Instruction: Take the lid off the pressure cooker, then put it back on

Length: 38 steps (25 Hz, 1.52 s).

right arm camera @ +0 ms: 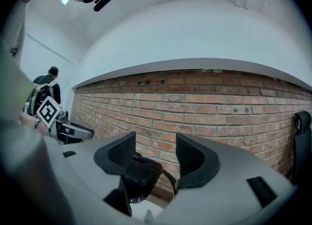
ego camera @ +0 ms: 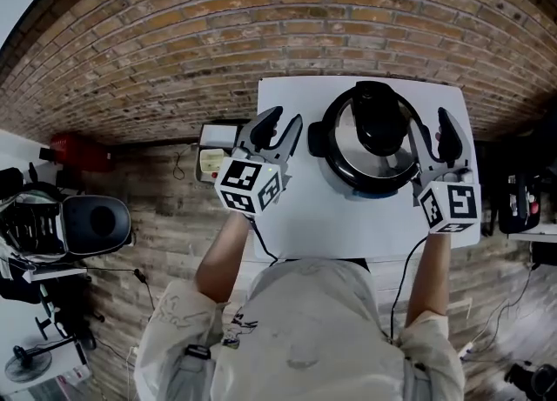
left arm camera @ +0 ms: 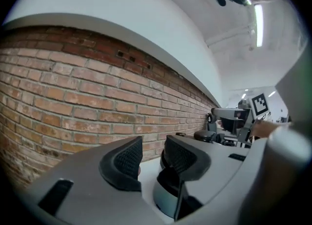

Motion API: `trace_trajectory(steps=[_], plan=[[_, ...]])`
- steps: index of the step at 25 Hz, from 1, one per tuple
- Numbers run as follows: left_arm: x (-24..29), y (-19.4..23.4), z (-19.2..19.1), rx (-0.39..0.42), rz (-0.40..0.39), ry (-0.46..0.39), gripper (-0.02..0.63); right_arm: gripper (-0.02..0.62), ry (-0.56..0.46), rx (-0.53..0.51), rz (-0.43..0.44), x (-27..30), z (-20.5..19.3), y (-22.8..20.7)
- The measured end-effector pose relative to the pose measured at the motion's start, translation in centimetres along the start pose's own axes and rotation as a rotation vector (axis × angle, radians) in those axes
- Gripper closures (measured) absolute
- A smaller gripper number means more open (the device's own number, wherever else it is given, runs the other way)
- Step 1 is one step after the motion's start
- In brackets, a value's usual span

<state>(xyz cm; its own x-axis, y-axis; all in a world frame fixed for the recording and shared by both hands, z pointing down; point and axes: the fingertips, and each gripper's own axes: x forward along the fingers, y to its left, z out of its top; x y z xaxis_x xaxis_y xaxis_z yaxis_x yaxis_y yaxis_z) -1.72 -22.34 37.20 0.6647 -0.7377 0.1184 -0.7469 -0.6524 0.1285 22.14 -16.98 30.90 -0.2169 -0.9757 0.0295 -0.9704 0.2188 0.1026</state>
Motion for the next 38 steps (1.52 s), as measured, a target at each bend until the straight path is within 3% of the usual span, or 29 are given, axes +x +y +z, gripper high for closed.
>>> trace_trajectory(steps=[5, 11, 14, 19, 23, 29, 38], plan=[[0.2, -0.2, -3.1, -0.122, -0.092, 0.124, 0.436, 0.310, 0.168, -0.264, 0.289, 1.6, -0.4, 3.8], [0.2, -1.2, -5.6, -0.461, -0.264, 0.231, 0.425, 0.304, 0.346, -0.476, 0.556, 2.2, -1.2, 7.5], [0.3, -1.4, -6.3, -0.582, -0.304, 0.266, 0.423, 0.302, 0.465, -0.583, 0.674, 2.1, -2.8, 8.6], [1.0, -1.7, -7.4, -0.697, -0.362, 0.317, 0.419, 0.290, 0.639, -0.711, 0.809, 2.1, -5.1, 9.3], [1.6, -2.0, -8.6, -0.814, -0.416, 0.341, 0.419, 0.282, 0.766, -0.765, 0.904, 2.0, -6.7, 9.1], [2.6, -2.0, -9.5, -0.945, -0.458, 0.339, 0.419, 0.270, 0.898, -0.781, 0.971, 2.3, -8.4, 8.5], [3.5, -4.1, -10.6, -1.046, -0.571, 0.395, 0.440, 0.255, 1.024, -0.678, 1.050, 3.0, -9.5, 8.0]])
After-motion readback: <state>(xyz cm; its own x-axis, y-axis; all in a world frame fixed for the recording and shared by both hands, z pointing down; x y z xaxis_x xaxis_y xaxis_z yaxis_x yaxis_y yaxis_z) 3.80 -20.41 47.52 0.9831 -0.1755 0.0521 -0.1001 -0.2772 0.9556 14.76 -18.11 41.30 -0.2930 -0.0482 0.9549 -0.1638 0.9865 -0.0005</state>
